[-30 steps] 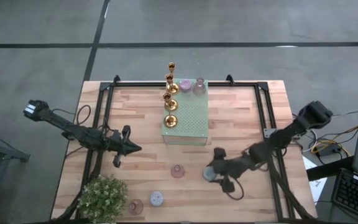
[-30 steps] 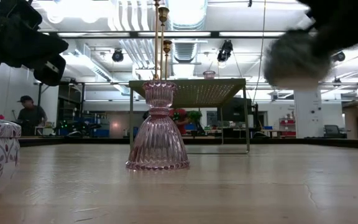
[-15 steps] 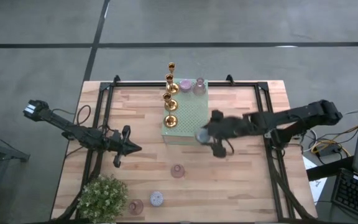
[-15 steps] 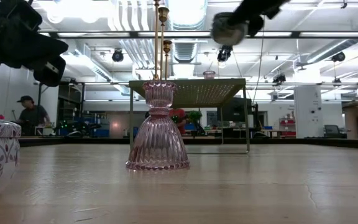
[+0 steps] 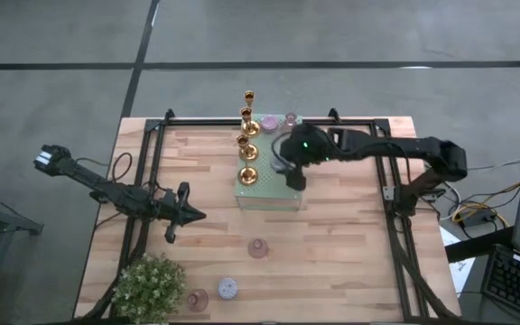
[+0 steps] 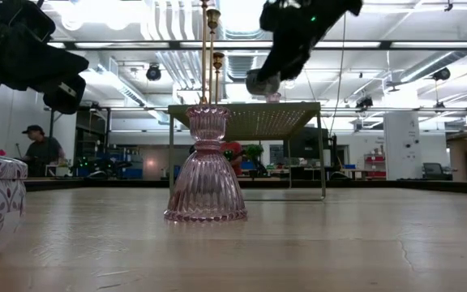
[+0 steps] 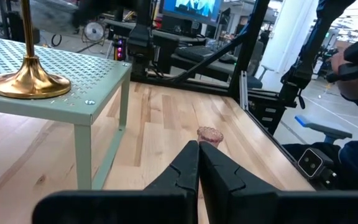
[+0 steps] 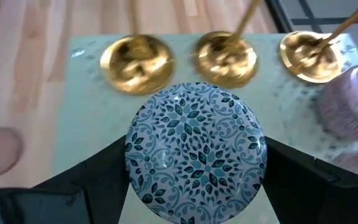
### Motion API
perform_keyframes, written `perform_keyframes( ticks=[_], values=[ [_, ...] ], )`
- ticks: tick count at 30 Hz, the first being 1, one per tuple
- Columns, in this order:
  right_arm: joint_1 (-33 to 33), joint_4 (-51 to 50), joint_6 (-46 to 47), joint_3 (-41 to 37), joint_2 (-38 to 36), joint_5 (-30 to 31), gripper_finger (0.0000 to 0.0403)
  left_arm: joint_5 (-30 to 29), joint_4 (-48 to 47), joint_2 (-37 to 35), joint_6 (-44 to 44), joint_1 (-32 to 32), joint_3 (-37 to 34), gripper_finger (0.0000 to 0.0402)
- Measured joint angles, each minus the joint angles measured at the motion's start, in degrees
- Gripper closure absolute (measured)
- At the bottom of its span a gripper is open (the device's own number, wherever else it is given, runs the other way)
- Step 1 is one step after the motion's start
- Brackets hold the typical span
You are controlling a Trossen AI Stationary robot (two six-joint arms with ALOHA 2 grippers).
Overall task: Pick & Place candle stick holders
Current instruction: Put the patterned light blue green scented candle on the shelf
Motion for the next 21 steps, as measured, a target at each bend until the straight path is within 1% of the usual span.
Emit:
perform_keyframes(
  ticks=[12,21],
  values=[
    [-5.67,2.32,-2.98,3.78,8.25,-2.48,0.0103,0.0,-0.38,0.02,0.01,0.0,0.0,0.0387],
    [-8.73,5.39,-3.51,5.12,10.08,-3.61,0.0099,0.0,-0.39,0.02,0.0,0.0,0.0,0.0388]
  ],
)
